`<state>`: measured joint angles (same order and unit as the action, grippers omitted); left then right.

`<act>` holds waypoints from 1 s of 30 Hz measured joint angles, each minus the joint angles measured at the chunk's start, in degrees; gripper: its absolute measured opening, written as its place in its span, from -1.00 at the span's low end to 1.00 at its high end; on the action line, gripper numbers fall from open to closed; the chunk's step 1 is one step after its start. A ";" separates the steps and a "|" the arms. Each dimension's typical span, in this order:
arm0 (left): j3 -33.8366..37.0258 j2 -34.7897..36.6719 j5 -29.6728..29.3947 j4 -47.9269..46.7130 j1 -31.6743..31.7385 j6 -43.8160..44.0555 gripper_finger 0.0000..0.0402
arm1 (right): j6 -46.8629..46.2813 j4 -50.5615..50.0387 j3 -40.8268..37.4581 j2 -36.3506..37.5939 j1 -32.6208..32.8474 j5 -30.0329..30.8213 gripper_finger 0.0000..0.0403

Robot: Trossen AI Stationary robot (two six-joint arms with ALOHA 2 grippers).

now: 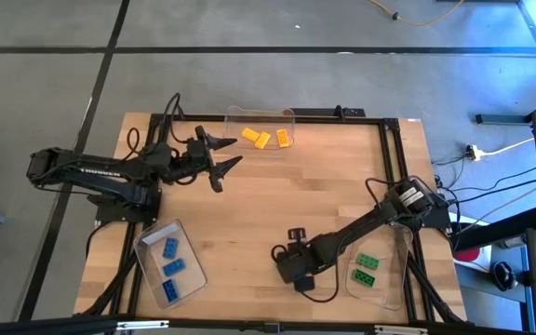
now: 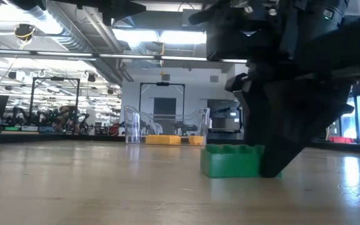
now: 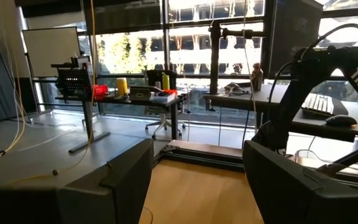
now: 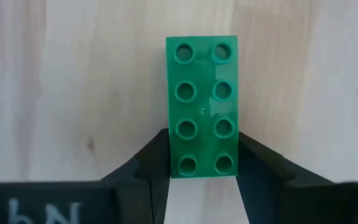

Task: Sort & place blocks by color
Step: Put the green game piece into the bottom right transparent bin

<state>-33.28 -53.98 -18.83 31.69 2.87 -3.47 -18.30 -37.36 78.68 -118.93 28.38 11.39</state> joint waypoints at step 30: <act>0.00 0.00 12.88 -0.28 0.00 11.28 0.19 | -18.50 28.00 -35.44 59.58 2.48 39.92 -0.29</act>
<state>-33.28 -53.98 -5.95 31.41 2.87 7.81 -36.80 -9.36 43.24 -59.35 30.86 51.31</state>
